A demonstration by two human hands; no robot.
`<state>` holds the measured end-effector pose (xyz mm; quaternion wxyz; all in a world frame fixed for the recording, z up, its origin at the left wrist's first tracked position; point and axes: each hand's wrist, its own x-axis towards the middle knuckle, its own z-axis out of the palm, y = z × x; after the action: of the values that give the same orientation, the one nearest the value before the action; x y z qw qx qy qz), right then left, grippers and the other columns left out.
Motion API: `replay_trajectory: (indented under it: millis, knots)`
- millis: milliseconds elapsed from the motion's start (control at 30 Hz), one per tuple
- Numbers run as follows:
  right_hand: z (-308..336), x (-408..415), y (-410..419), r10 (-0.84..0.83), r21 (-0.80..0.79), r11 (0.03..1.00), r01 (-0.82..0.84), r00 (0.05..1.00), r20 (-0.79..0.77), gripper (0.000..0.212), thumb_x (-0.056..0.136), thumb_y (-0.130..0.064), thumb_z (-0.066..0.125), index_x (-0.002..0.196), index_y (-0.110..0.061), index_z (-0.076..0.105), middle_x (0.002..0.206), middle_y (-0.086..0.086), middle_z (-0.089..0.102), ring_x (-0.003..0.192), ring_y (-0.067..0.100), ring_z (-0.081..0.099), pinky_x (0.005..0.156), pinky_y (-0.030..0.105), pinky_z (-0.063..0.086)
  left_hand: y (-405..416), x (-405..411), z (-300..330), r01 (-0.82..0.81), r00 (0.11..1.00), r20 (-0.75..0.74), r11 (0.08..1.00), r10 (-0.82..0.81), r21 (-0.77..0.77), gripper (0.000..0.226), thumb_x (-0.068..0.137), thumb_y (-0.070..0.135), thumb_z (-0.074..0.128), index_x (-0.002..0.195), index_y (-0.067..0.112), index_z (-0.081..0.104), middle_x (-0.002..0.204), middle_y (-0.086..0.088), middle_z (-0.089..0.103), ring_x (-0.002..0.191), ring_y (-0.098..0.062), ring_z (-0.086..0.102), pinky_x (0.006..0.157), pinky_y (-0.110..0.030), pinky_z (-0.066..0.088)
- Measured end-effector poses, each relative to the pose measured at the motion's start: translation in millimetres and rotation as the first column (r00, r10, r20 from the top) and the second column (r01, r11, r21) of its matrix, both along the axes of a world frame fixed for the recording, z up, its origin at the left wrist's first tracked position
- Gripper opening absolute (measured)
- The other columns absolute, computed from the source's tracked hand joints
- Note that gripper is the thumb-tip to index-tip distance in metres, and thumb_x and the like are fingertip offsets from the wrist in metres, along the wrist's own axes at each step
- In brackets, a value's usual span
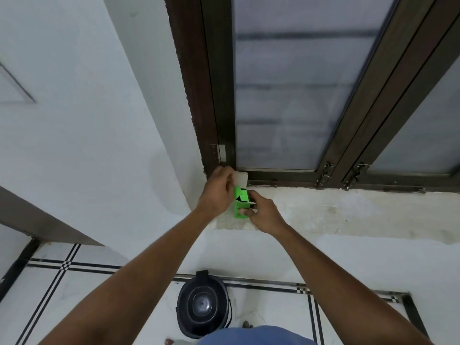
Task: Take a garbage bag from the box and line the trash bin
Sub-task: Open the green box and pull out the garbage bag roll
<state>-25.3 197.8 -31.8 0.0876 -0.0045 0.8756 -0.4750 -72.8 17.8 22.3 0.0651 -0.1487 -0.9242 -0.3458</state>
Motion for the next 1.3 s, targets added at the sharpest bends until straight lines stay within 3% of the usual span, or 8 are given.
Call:
replay_trajectory:
  millis: [233,433,533,667,867,1067,1167,1300]
  knots:
    - [17.6,4.4,-0.3,-0.050,0.040,0.998,0.052,0.997,-0.059,0.061,0.095,-0.053,0.080,0.149,-0.043,0.055,0.141,-0.022,0.068,0.097,0.013,0.077,0.093,0.041,0.062,9.0,-6.3,-3.1,-0.041,0.971,0.239,0.993,0.013,0.111,0.019,0.106,0.026,0.066,0.120,0.019,0.078,0.121,0.002,0.063,0.105,-0.010,0.065,0.085,-0.014,0.048]
    - [18.7,8.0,-6.8,-0.146,0.075,0.985,0.156,0.982,-0.123,0.071,0.093,-0.070,0.072,0.153,-0.034,0.060,0.144,-0.013,0.069,0.111,0.015,0.072,0.091,0.037,0.064,10.1,-13.0,2.8,-0.191,0.870,0.493,0.943,0.034,0.272,0.012,0.099,0.028,0.076,0.106,0.019,0.082,0.111,-0.001,0.076,0.104,-0.019,0.075,0.090,-0.040,0.069]
    - [18.8,9.8,-11.6,-0.194,0.020,0.980,0.199,0.972,-0.132,0.069,0.095,-0.067,0.074,0.152,-0.030,0.062,0.141,-0.008,0.070,0.099,0.012,0.074,0.089,0.038,0.066,10.2,-15.2,8.8,-0.263,0.818,0.574,0.906,0.028,0.331,0.021,0.106,0.028,0.066,0.111,0.015,0.083,0.112,-0.007,0.079,0.100,-0.021,0.077,0.086,-0.033,0.069]
    - [21.2,9.6,-10.5,-0.236,-0.019,0.972,0.236,0.961,-0.143,0.065,0.100,-0.061,0.072,0.154,-0.026,0.061,0.144,-0.006,0.071,0.086,0.007,0.075,0.081,0.030,0.064,1.9,-14.6,1.1,-0.238,0.782,0.618,0.876,-0.082,0.418,0.031,0.109,0.003,0.056,0.128,0.011,0.079,0.127,-0.002,0.071,0.114,-0.018,0.070,0.093,-0.032,0.067]
    - [21.7,7.2,-1.5,-0.309,-0.169,0.940,0.298,0.950,-0.044,0.039,0.115,-0.032,0.057,0.153,-0.030,0.056,0.141,0.005,0.069,0.119,0.027,0.076,0.070,0.017,0.060,-10.4,-11.7,-16.6,-0.219,0.794,0.590,0.838,-0.145,0.500,0.024,0.110,0.011,0.065,0.129,0.019,0.078,0.133,-0.006,0.072,0.122,-0.022,0.071,0.095,-0.032,0.066]
    - [12.9,11.4,-3.4,-0.341,-0.194,0.931,0.309,0.925,-0.166,0.012,0.113,-0.041,0.060,0.122,-0.044,0.068,0.126,-0.008,0.077,0.105,0.022,0.080,0.080,0.044,0.071,-12.8,-7.6,-27.0,-0.257,0.788,0.602,0.818,-0.131,0.515,0.019,0.107,0.013,0.071,0.123,0.015,0.079,0.127,-0.007,0.075,0.121,-0.023,0.073,0.101,-0.040,0.066]
    - [11.9,19.0,-11.1,-0.355,-0.222,0.921,0.321,0.926,-0.132,0.034,0.111,-0.047,0.062,0.143,-0.039,0.070,0.147,-0.007,0.071,0.124,0.020,0.074,0.096,0.041,0.068,-12.3,-4.2,-28.5,-0.295,0.778,0.618,0.807,-0.108,0.512,0.018,0.105,0.014,0.073,0.122,0.015,0.080,0.125,-0.007,0.076,0.121,-0.024,0.073,0.103,-0.041,0.065]
    - [2.0,25.4,-16.4,-0.253,-0.104,0.965,0.239,0.955,-0.155,0.081,0.093,-0.068,0.077,0.164,-0.040,0.051,0.168,-0.013,0.052,0.138,0.017,0.064,0.106,0.042,0.064,-10.9,2.5,-30.2,-0.313,0.758,0.640,0.794,-0.122,0.521,0.016,0.103,0.017,0.077,0.118,0.015,0.080,0.124,-0.011,0.075,0.118,-0.027,0.075,0.100,-0.040,0.066]
